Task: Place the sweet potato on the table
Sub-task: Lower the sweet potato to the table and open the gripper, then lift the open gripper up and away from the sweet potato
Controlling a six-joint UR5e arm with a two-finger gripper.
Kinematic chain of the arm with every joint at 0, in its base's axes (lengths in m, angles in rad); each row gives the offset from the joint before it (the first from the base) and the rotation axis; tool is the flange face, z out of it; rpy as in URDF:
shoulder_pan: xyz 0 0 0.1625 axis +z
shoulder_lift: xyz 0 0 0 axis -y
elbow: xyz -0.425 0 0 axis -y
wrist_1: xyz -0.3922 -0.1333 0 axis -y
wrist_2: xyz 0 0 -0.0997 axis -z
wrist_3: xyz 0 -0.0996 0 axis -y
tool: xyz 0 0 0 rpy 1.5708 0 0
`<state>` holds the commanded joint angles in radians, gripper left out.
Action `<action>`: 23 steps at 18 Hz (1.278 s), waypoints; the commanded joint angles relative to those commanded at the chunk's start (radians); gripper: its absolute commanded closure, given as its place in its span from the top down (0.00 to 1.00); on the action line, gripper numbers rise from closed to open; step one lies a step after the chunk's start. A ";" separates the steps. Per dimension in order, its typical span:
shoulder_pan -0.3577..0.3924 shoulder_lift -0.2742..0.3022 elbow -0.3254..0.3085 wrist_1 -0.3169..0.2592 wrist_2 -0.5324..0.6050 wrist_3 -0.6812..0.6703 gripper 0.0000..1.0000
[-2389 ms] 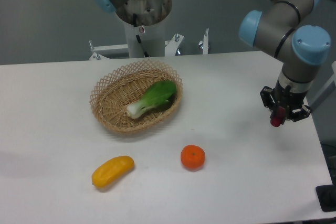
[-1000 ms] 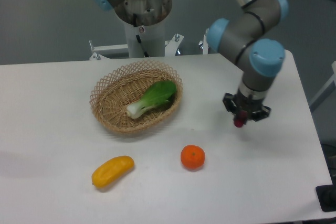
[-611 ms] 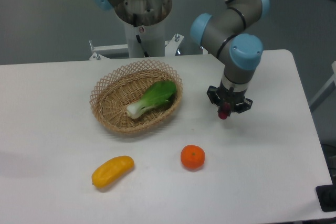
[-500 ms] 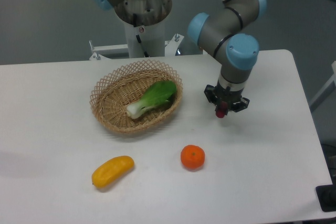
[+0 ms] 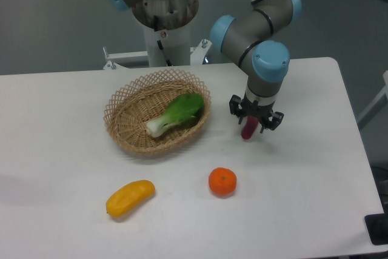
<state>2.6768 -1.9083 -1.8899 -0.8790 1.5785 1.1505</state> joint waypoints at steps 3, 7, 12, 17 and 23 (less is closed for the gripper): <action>0.003 0.002 0.023 0.000 -0.002 0.008 1.00; 0.009 -0.008 0.086 -0.006 -0.009 0.014 1.00; 0.017 -0.049 0.176 -0.021 -0.011 0.081 1.00; 0.035 -0.083 0.259 -0.026 -0.009 0.110 1.00; 0.064 -0.118 0.373 -0.155 -0.009 0.199 1.00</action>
<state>2.7412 -2.0263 -1.5173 -1.0337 1.5693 1.3497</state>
